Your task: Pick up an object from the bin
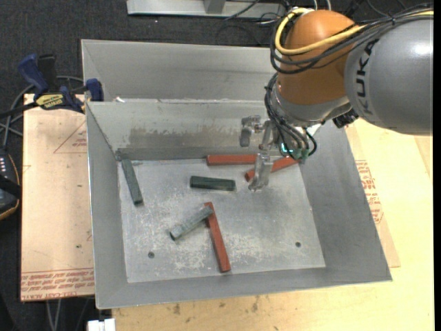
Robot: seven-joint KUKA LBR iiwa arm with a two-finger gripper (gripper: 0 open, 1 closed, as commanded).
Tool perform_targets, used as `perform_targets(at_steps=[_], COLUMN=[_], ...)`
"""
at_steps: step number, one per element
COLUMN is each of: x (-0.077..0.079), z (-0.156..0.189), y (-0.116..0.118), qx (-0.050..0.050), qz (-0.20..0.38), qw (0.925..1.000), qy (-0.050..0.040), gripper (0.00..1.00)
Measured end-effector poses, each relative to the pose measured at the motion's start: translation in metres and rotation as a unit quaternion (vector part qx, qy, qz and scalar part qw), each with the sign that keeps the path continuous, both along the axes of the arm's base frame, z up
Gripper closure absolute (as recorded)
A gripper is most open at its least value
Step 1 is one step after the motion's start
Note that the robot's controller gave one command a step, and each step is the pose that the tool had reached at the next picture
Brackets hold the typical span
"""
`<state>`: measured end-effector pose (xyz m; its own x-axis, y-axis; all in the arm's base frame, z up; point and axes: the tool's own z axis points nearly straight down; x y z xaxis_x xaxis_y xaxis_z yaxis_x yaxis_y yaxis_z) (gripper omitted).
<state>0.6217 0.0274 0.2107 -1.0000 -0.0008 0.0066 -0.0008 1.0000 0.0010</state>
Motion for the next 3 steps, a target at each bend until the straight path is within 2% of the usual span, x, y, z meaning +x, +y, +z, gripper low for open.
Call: perform_targets(at_steps=[1,2,3], x=[0.008,0.025,0.024], z=[-0.125,-0.139,-0.138], y=[0.018,0.038,0.050], qx=[0.000,0.000,0.000], qz=[-0.032,-0.011,0.046], qw=[0.9995,0.9999,0.9989], qy=[0.0001,-0.0080,-0.0079], gripper=[0.00,0.00,0.00])
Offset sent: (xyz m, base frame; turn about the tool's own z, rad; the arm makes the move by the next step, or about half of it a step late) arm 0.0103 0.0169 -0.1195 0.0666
